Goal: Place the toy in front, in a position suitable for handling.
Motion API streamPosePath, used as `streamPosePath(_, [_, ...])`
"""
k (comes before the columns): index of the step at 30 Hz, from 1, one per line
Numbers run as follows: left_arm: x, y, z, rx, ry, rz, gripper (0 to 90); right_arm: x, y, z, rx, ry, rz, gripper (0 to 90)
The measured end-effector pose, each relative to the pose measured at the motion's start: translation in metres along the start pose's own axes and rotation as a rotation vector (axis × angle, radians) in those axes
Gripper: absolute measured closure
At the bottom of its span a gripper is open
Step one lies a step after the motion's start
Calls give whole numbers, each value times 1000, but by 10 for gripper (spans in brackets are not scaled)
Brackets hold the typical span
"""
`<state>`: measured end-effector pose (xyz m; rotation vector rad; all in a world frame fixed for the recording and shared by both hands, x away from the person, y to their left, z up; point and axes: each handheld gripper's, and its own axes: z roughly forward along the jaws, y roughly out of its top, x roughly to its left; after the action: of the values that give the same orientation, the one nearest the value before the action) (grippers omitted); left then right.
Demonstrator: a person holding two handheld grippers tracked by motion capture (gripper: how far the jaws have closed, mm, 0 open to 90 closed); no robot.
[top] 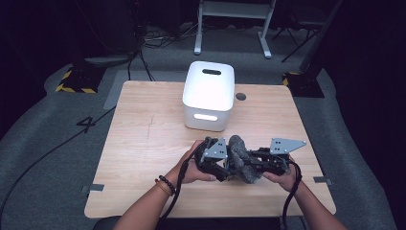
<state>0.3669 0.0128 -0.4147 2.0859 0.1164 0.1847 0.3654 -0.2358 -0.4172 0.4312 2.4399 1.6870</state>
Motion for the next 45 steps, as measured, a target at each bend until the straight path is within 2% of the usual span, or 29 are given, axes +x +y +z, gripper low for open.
streamPosePath(5, [2,-1,-4,-9,17,-7,255,0,-9,8,87,-30,-37,764])
streamPosePath(8, [3,0,-6,-14,27,-9,255,-4,-16,13,130,-33,-28,764])
streamPosePath(13, [3,0,-9,-21,25,-6,255,-13,-29,20,208,-24,27,764])
streamPosePath(15, [3,1,-12,-32,28,-10,255,-18,-36,24,263,-14,64,764])
streamPosePath(18, [4,3,-17,-55,28,-10,255,-21,-45,30,329,-25,82,764])
streamPosePath(23, [4,7,-26,-86,36,-8,255,-20,-52,37,438,-44,46,764])
streamPosePath(25, [3,7,-28,-73,39,0,255,-21,-52,37,460,-68,40,763])
streamPosePath(27, [3,5,-28,-65,36,-1,255,-24,-49,32,444,-99,42,763])
streamPosePath(31, [5,1,-23,-29,42,-5,255,-27,-34,11,304,-118,72,764])
streamPosePath(34, [6,-2,-17,-7,38,-15,255,-22,-20,-3,190,-107,61,764])
streamPosePath(36, [7,-3,-13,1,33,-21,255,-16,-12,-10,115,-75,55,763])
streamPosePath(37, [7,-4,-11,6,32,-17,255,-14,-9,-11,95,-67,56,764])
streamPosePath(40, [6,-4,-7,6,18,-23,255,-6,-4,-8,78,-32,39,763])
streamPosePath(45, [3,-3,-5,4,12,-12,255,4,-6,9,129,-12,-1,763])
